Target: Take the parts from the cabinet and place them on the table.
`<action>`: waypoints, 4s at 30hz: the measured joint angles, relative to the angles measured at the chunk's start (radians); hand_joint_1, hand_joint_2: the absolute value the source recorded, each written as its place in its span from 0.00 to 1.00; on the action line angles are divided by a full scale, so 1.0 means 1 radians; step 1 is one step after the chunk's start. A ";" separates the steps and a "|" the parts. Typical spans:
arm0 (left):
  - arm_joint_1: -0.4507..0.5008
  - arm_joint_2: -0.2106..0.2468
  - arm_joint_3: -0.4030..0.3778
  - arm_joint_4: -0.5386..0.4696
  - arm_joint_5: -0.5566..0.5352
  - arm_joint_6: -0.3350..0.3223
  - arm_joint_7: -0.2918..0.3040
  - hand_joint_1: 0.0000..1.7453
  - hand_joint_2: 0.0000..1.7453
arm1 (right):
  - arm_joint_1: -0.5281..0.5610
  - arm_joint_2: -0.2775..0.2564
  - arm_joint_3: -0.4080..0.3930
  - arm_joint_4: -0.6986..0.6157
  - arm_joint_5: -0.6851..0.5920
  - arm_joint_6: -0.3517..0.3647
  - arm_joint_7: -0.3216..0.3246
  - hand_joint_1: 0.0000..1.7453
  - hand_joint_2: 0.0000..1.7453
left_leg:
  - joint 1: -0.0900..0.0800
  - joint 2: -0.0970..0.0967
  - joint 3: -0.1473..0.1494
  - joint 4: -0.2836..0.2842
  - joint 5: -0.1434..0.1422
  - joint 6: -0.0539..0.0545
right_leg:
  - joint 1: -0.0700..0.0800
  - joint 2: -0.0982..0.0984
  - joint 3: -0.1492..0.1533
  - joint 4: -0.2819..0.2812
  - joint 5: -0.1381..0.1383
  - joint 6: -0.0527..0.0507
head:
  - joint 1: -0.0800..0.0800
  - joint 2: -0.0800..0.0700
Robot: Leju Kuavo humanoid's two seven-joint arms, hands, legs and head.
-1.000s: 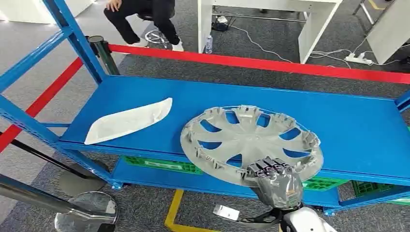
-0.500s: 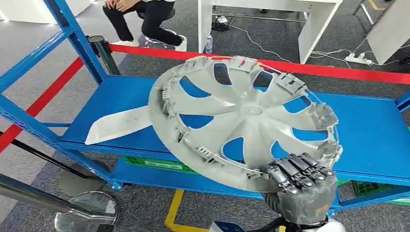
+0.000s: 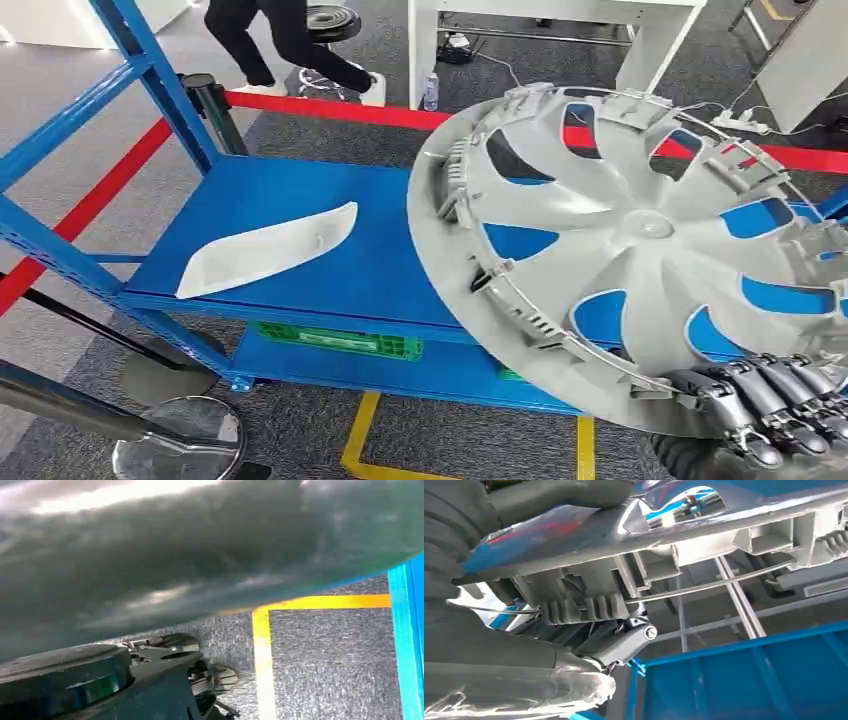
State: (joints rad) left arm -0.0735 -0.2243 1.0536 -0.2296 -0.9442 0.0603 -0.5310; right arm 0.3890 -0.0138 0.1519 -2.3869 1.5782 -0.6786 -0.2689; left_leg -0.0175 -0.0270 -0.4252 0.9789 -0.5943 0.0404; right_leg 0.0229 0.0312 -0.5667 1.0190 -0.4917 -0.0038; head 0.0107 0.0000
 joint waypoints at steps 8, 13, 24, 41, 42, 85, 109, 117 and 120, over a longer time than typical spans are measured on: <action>-0.002 -0.005 -0.005 0.000 -0.004 0.010 0.006 0.00 0.00 | 0.013 0.002 -0.020 -0.026 0.000 0.000 0.000 1.00 1.00 | 0.000 0.000 0.000 0.000 0.000 0.000 | 0.000 0.000 0.000 0.000 0.000 0.000 | 0.000 0.000; -0.006 -0.011 -0.012 0.000 -0.011 0.038 0.013 0.00 0.00 | 0.042 0.000 0.008 -0.042 -0.005 0.000 0.122 1.00 1.00 | -0.004 0.000 0.000 0.004 0.002 0.004 | -0.004 0.001 0.001 -0.005 0.007 0.009 | 0.000 0.000; -0.014 -0.024 -0.023 0.000 -0.027 0.063 0.030 0.00 0.00 | 0.070 -0.062 0.055 -0.042 -0.008 0.000 0.225 1.00 1.00 | 0.022 0.013 0.036 -0.038 0.020 0.007 | -0.049 -0.029 -0.111 0.170 0.014 0.072 | 0.013 0.000; -0.014 0.020 -0.011 0.001 0.017 0.046 0.013 0.00 0.00 | -0.024 -0.102 0.182 0.067 -0.018 0.000 0.267 1.00 1.00 | 0.016 0.017 -0.029 0.045 0.011 -0.021 | -0.031 -0.035 -0.066 0.031 0.039 0.007 | 0.008 0.000; -0.015 0.023 -0.011 0.001 0.017 0.046 0.013 0.00 0.00 | -0.024 -0.103 0.183 0.071 -0.018 0.000 0.267 1.00 1.00 | 0.014 0.017 -0.019 0.024 0.000 -0.020 | -0.027 -0.035 -0.068 0.031 0.045 0.013 | 0.010 0.000; -0.013 0.039 0.023 0.002 0.019 0.047 0.046 0.00 0.00 | -0.107 -0.124 0.207 0.212 -0.127 0.000 0.114 1.00 1.00 | 0.004 0.064 -0.162 0.006 0.143 0.006 | -0.034 -0.035 -0.054 0.232 -0.061 0.053 | 0.014 0.000; -0.016 0.033 0.025 0.003 0.011 0.063 0.043 0.00 0.00 | -0.073 -0.056 0.141 0.220 -0.186 -0.001 -0.006 1.00 1.00 | 0.024 0.002 -0.056 -0.013 0.076 -0.006 | -0.026 0.011 -0.094 0.007 0.030 0.047 | 0.014 0.000; -0.019 0.035 0.030 0.003 0.013 0.055 0.040 0.00 0.00 | -0.090 -0.044 0.142 0.272 -0.203 -0.001 -0.050 1.00 1.00 | 0.020 0.078 -0.142 0.003 0.133 -0.014 | -0.036 -0.034 0.018 0.098 -0.006 0.060 | 0.022 0.000; -0.023 0.034 0.031 0.003 0.012 0.055 0.038 0.00 0.00 | -0.094 -0.042 0.144 0.286 -0.200 -0.001 -0.053 1.00 1.00 | 0.015 0.079 -0.156 0.007 0.162 -0.029 | -0.029 -0.035 0.125 -0.075 -0.048 0.048 | 0.021 0.000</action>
State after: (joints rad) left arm -0.0969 -0.1904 1.0842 -0.2270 -0.9319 0.1152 -0.4929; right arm 0.2953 -0.0561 0.2956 -2.1004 1.3779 -0.6794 -0.3220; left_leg -0.0029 0.0518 -0.5810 0.9861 -0.4322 0.0112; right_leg -0.0058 -0.0040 -0.4421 0.9440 -0.5397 0.0439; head 0.0321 0.0004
